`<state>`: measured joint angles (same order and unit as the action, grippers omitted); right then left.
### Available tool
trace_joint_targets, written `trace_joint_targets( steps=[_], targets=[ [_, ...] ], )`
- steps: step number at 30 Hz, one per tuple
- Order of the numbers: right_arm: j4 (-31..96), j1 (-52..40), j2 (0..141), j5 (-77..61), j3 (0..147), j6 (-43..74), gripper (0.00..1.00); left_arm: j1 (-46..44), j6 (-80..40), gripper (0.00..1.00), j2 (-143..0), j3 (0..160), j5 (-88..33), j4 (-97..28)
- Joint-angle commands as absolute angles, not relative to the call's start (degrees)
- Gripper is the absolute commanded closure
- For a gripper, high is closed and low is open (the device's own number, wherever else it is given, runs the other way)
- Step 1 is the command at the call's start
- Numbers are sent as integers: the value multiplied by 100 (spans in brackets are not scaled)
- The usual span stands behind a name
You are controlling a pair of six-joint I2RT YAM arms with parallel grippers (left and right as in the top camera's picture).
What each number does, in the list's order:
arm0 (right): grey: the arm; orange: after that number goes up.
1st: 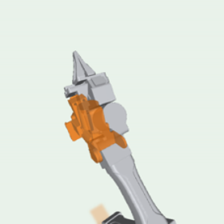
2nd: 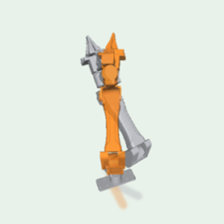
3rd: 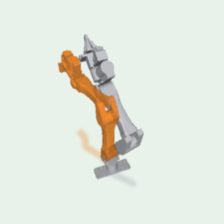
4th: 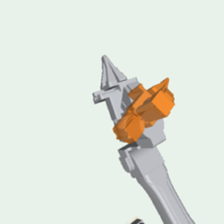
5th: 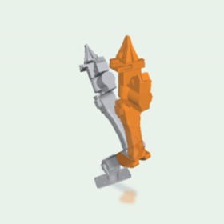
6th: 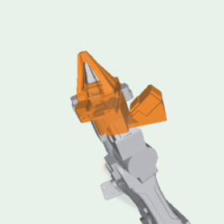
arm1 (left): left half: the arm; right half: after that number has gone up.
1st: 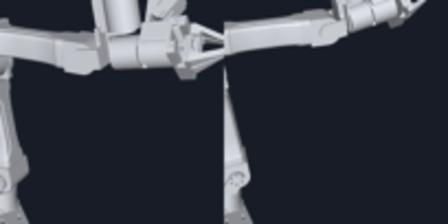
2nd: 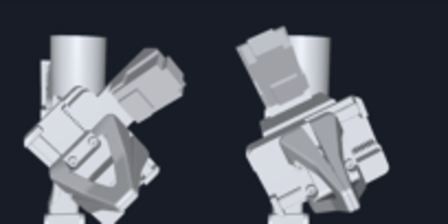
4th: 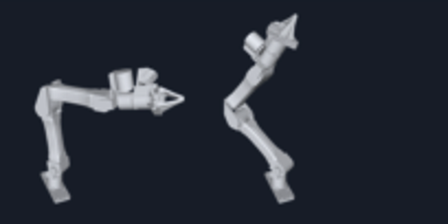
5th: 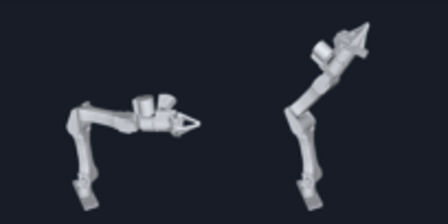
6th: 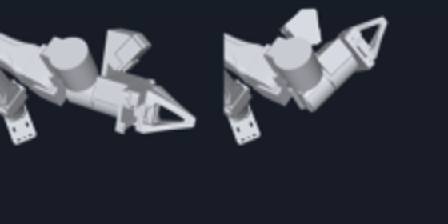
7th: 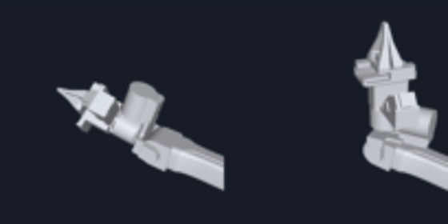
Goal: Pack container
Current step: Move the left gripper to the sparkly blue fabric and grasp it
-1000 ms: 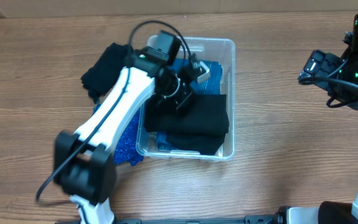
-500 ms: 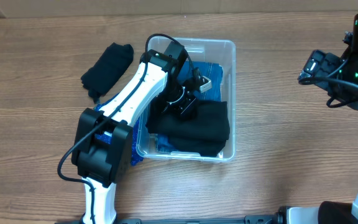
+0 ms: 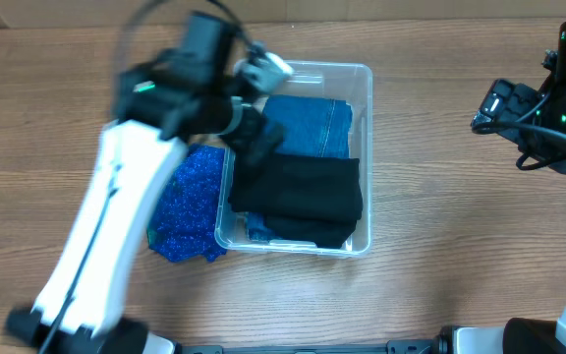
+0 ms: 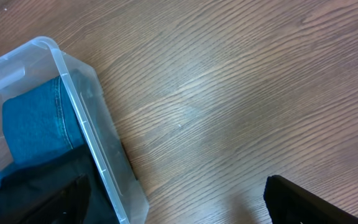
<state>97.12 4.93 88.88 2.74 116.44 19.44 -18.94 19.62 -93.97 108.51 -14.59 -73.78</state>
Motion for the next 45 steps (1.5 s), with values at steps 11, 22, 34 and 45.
trace_joint_targets(
  steps=[11,22,34,45],
  targets=[
    [9677,523,8759,246,11618,1863,6,2250,3059,0,-8315,9625,-4541,-7861],
    [9668,523,8759,246,11618,1863,6,3098,3074,0,-8886,6707,-4801,-6187],
    [9679,523,8759,246,11618,1863,6,3223,1835,0,-9880,6582,-3190,-5631],
    [9675,523,8759,246,11618,1863,6,3092,2064,0,-10637,6401,-3605,-5537]
  ],
)
